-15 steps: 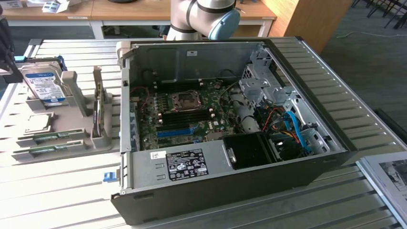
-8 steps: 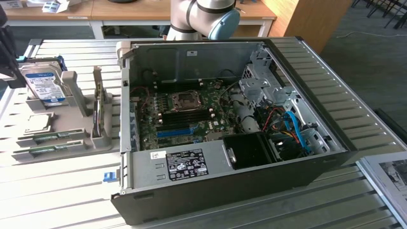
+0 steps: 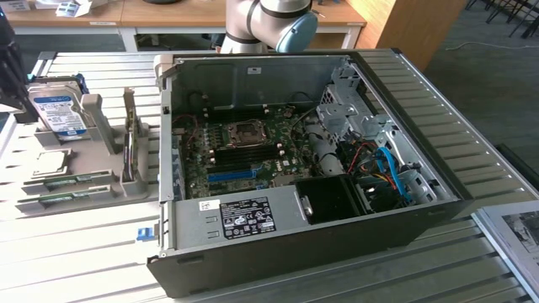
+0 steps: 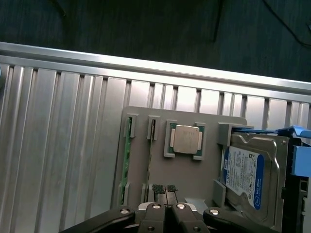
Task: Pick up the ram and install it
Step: 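Pick up the ram and move it above insertion slot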
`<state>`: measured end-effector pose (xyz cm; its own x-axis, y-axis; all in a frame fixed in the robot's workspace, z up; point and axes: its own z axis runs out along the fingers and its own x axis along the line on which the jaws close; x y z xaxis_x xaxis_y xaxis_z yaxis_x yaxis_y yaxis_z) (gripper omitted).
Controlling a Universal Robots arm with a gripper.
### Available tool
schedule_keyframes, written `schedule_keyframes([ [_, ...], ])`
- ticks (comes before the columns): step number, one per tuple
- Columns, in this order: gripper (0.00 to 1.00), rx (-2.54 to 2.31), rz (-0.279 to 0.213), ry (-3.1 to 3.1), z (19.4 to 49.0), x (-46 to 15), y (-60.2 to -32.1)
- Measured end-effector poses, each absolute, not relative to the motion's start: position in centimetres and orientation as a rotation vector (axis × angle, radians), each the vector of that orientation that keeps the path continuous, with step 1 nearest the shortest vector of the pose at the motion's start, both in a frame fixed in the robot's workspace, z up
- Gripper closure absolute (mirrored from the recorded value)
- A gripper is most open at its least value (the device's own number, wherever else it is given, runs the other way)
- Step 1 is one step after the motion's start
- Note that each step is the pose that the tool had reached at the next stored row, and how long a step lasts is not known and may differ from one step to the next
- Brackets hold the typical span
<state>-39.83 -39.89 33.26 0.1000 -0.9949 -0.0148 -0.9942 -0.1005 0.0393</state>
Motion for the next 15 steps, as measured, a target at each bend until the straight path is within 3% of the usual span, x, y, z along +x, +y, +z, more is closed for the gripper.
schedule_keyframes([
  [15, 0.9, 2.316, -0.056, -2.095, 30.6, -39.9, -39.9],
])
